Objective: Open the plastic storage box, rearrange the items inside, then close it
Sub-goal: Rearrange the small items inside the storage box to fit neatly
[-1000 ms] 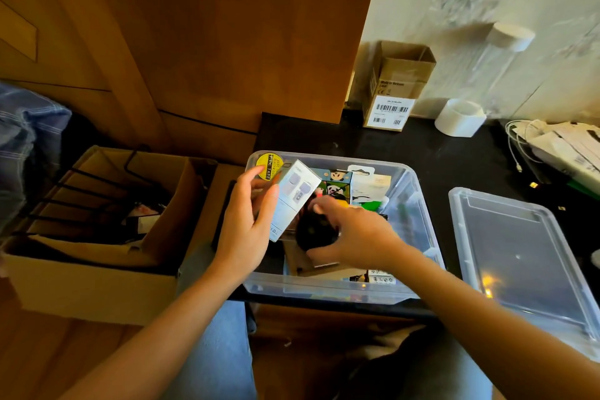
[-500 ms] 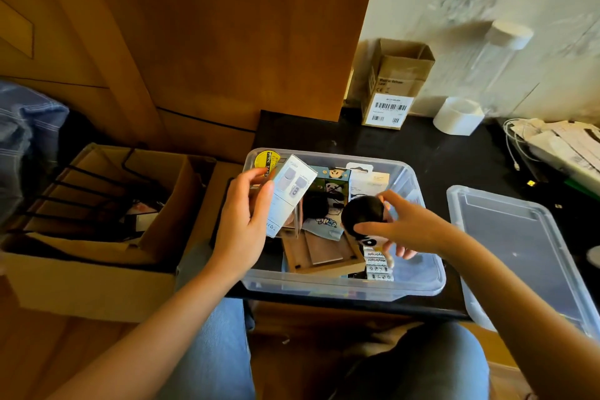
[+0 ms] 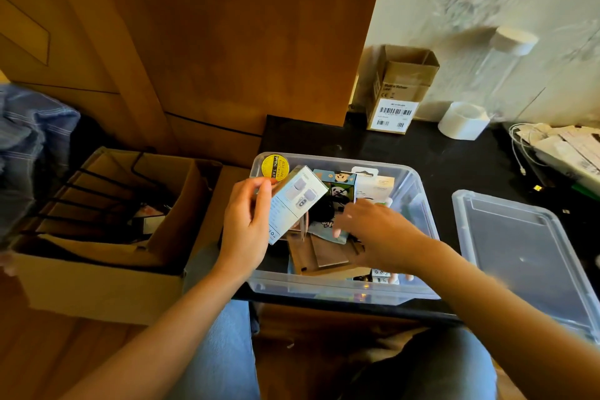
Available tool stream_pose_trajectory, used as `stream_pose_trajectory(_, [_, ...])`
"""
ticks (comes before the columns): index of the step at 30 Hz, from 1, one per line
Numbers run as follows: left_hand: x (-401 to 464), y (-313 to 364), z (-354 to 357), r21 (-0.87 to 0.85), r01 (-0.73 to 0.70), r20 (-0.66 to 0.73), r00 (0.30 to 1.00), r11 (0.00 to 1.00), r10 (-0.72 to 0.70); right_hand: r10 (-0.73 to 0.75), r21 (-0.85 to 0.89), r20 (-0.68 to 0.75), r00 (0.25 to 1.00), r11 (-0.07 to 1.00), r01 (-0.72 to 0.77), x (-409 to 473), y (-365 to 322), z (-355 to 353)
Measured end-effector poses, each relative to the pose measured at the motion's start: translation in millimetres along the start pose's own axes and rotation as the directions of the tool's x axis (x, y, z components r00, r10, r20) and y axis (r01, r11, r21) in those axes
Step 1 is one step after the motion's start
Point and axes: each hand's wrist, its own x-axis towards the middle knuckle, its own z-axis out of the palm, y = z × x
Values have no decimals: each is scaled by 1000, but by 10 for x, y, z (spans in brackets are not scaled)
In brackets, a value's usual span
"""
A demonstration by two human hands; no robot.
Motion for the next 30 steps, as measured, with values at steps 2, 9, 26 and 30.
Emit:
stream_pose_trajectory(2, [-4,-5,-6,-38,11,-19,1000,999,-12,-85,-126,128,988,987,102,5,57,94])
stream_pose_trajectory(9, [-11,5,-6,-78,19,-46,999,997,-23,-156,-358,157,975,911,203,90,92,318])
stream_pose_trajectory(26, [-13,5,-60,-265,97,-158,977,959,-142,102,316,-221,970,948,-28,-99,169,-119])
stream_pose_trajectory(30, [-5,-11,-55,-213,85,-101,989,973,-109,164,451,-237,958,891,-41,-270,267,-211])
